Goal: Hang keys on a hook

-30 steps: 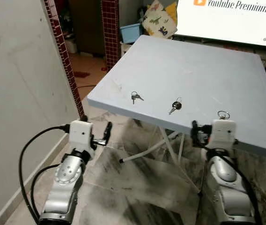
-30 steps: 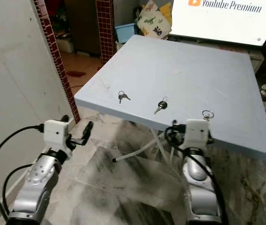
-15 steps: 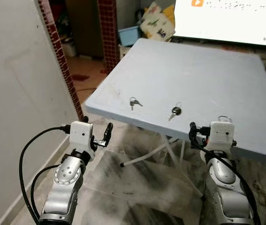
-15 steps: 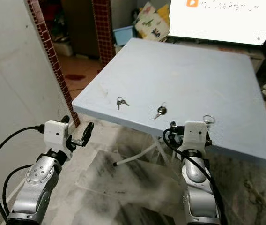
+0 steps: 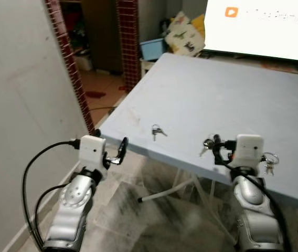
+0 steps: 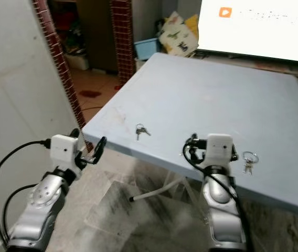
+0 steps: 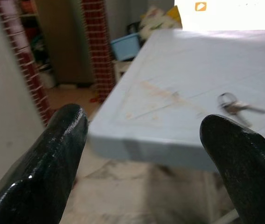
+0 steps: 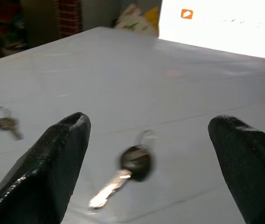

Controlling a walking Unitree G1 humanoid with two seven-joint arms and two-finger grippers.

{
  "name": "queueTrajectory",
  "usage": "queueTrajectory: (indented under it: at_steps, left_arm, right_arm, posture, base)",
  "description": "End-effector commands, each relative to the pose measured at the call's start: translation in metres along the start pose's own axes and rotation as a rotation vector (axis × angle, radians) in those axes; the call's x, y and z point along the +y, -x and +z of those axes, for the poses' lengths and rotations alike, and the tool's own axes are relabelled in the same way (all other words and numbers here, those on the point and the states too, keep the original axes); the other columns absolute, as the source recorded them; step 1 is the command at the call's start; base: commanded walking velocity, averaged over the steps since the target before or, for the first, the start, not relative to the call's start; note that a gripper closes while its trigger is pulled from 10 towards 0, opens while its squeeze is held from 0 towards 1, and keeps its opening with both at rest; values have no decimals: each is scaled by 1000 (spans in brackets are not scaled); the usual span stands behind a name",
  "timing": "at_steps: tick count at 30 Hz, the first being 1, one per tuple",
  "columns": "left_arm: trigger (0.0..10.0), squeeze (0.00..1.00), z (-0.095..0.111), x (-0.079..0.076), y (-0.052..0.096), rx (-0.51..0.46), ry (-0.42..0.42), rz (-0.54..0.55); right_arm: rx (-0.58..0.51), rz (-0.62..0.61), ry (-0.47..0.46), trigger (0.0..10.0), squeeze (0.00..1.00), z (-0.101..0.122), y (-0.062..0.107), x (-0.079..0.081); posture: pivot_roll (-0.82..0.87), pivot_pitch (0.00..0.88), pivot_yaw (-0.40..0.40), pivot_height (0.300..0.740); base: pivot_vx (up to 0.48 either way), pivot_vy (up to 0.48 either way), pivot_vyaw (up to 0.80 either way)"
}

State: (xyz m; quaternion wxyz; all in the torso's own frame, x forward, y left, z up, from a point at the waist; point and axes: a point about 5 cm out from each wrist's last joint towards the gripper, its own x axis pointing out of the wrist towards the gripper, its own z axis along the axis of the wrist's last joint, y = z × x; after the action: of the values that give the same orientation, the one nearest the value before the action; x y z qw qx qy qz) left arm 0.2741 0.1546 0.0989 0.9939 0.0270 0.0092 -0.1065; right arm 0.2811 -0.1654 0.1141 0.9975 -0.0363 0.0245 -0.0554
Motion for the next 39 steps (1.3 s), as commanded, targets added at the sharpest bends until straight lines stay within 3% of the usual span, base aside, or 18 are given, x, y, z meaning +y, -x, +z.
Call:
queueTrajectory:
  at_steps: [1, 11, 19, 24, 29, 39]
  left_arm:
    - [10000, 0, 2, -4, 1, -9, -18, -5]
    - [10000, 0, -7, -3, 22, 40, -39, -53]
    - [10000, 0, -2, -3, 21, 39, -37, -54]
    - [10000, 0, 0, -4, 18, 39, -28, -53]
    - [10000, 0, 5, -3, 13, 22, -21, -41]
    - [10000, 0, 0, -7, 16, 33, -6, -27]
  right_arm:
    - [-3, -8, -15, 10000, 0, 3, 0, -5]
    - [28, -18, -82, 10000, 0, 5, 1, 3]
    - [51, -25, -82, 10000, 0, 1, 0, 7]
    - [41, -22, -83, 10000, 0, 5, -11, 7]
    - [45, -37, -73, 10000, 0, 3, -17, 2]
    - [25, -93, -52, 10000, 0, 4, -25, -11]
  posture:
    - [-64, 30, 23, 740]
    - [-43, 66, 45, 740]
    - [-26, 75, 62, 740]
    - [-14, 73, 68, 740]
    - [-3, 74, 58, 740]
    - [-5, 67, 43, 740]
  base:
    - [0, 0, 0]
    - [0, 0, 0]
    - [0, 0, 0]
    - [0, 0, 0]
    - [0, 0, 0]
    - [0, 0, 0]
